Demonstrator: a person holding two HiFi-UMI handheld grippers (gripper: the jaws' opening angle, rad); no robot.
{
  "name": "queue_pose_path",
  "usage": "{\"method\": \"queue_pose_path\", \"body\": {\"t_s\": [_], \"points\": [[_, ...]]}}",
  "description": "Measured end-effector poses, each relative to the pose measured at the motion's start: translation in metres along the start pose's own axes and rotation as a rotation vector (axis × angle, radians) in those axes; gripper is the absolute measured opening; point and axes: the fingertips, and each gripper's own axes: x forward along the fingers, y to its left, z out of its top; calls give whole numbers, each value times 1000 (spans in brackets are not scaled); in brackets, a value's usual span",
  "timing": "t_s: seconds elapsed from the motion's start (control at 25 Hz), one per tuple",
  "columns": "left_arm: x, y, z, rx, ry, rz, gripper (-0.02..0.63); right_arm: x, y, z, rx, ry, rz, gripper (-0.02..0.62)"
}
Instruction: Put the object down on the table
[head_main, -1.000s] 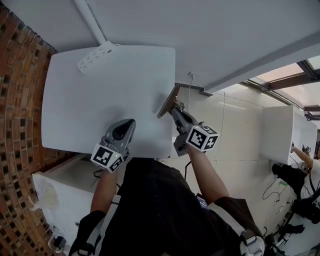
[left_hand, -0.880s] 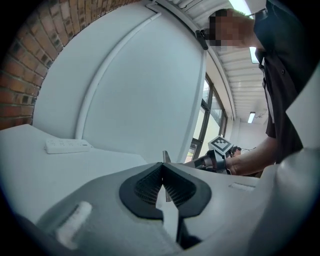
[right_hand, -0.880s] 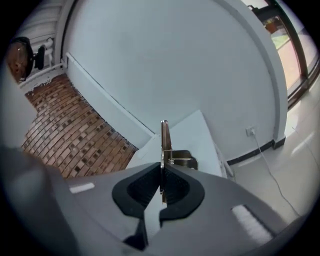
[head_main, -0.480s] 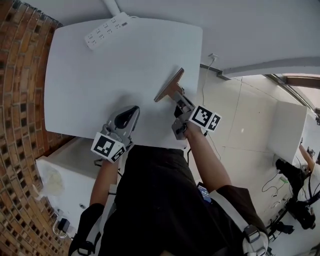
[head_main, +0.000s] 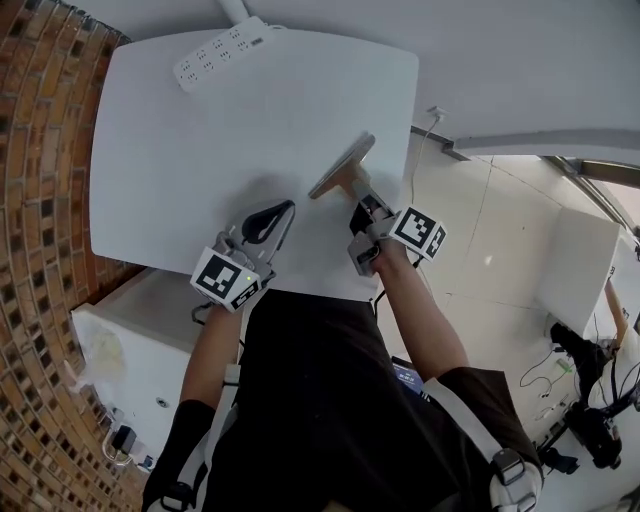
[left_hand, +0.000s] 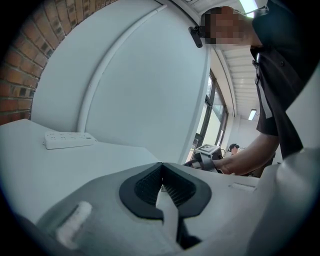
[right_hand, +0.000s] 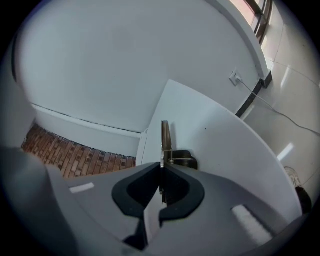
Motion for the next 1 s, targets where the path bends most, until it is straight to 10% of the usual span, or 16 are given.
{"method": "queue_pose_path", "body": {"t_s": [1.0], "points": [[-32, -11, 15, 4, -55, 3, -2, -25, -9, -13, -28, -108, -62, 112]]}}
